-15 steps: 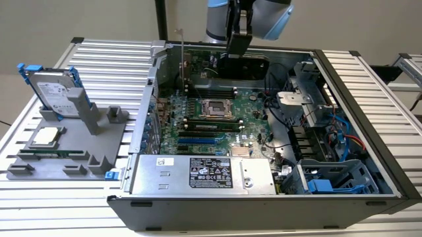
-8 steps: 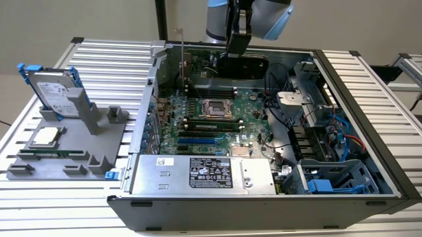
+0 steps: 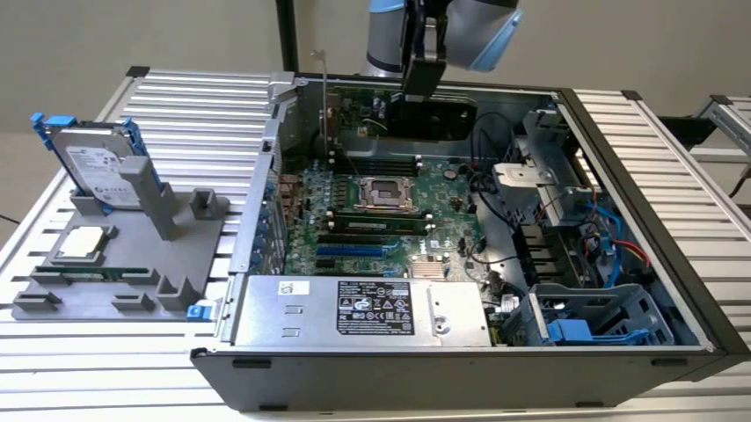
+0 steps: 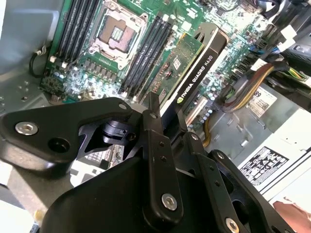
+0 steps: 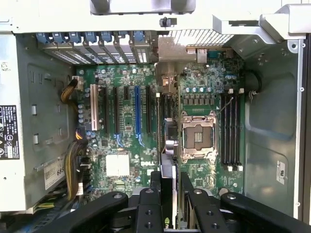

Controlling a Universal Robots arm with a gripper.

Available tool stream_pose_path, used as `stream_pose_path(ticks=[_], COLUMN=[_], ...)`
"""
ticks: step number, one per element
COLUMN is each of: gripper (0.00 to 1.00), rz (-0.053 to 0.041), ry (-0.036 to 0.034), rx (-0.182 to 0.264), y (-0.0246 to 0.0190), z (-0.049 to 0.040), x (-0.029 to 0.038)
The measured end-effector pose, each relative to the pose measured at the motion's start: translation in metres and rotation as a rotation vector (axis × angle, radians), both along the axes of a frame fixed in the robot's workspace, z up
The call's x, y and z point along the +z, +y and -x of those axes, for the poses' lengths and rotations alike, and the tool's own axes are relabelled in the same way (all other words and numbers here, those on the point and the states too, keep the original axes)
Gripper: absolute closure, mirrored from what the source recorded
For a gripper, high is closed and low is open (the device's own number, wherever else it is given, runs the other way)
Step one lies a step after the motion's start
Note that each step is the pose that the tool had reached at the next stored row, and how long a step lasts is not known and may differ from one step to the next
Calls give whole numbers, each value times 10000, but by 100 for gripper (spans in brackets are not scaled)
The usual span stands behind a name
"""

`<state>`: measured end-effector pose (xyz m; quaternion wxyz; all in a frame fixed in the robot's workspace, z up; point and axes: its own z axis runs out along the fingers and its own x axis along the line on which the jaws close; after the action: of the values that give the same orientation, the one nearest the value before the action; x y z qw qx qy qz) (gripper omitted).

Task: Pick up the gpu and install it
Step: 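Insert the gpu into the slot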

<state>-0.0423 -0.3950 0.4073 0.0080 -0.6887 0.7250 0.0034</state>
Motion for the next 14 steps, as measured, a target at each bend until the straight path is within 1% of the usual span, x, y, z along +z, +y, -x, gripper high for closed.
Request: stream_pose_path(ticks=[14], gripper=[100], rz=[1], ry=[0], rx=[-1], y=[25], z=[1], x=[-26])
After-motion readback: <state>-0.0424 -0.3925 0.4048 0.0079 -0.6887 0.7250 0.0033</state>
